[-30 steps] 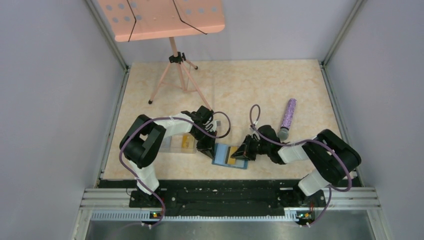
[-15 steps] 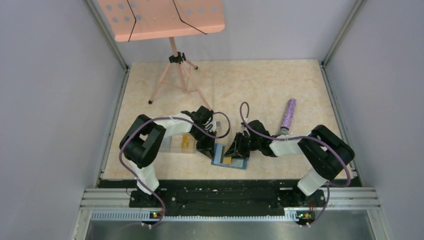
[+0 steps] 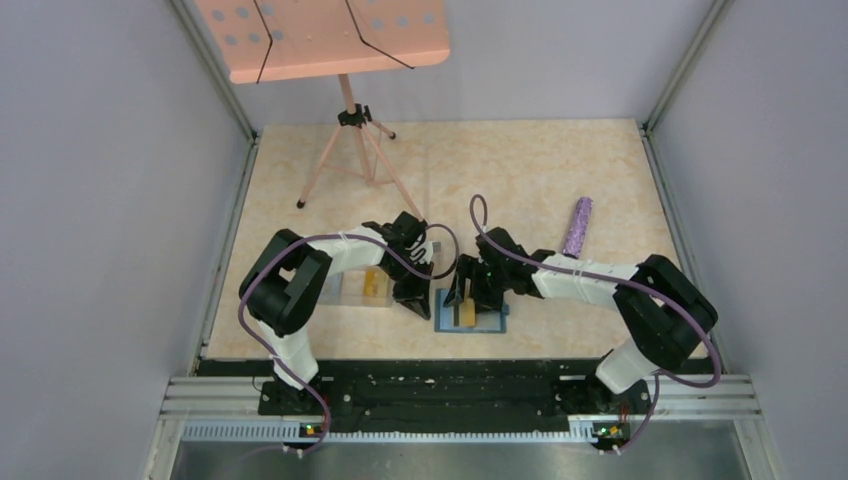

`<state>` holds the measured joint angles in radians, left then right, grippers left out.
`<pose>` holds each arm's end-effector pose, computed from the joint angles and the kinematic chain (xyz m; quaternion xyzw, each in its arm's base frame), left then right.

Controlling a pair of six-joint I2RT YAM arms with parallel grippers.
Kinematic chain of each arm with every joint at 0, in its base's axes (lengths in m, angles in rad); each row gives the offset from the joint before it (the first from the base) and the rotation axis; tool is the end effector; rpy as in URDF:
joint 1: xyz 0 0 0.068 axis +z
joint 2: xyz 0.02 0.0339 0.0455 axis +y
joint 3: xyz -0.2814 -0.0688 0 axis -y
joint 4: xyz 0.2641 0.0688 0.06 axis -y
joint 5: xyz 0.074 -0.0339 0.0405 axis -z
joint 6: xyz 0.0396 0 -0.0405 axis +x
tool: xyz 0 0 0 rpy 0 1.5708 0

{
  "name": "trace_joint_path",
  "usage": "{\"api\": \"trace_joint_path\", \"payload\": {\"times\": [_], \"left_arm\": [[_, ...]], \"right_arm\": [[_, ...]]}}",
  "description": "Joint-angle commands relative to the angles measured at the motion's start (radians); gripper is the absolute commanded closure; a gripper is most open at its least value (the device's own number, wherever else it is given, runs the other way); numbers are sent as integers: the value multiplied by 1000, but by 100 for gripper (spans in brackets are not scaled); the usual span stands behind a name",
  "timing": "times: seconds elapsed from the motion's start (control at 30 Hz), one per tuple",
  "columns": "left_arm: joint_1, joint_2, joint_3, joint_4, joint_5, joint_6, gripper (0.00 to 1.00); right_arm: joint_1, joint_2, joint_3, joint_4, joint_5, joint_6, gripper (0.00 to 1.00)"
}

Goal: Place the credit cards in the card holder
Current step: Insert the credit card into the card holder.

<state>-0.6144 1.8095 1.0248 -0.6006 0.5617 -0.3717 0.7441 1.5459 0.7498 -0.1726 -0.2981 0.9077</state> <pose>0.2621 -0.2107 0.1371 -0.1413 -0.9465 0.2852 0.0522 0.2157 0.2144 0.1559 0.0333 0.9449 0.3117 0.0945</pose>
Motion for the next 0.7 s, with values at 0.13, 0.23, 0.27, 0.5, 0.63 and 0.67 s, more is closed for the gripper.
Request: {"api": "trace_joint_path", "payload": {"times": [0.13,0.23,0.27,0.5,0.63,0.67], "left_arm": [[-2,22,17,38,53,-5,100],[-2,10,17,55,68,-16,100],[-1,2,15,66,74,-22,100],[6,-23,12,100,91,-47,100],[10,-19,5,117,106,-58,99],[11,-19,2,123,111,-63,98]], "right_arm": [[38,-43,71,-156,77,-44,23],[39,-92,56,-136,70,-39,18],[39,-111,50,-130,71,-34,16],[37,-206,-11,-110,92,4,10],[37,-213,-24,-135,104,-19,9],[37,-220,-27,-134,105,-22,9]]}}
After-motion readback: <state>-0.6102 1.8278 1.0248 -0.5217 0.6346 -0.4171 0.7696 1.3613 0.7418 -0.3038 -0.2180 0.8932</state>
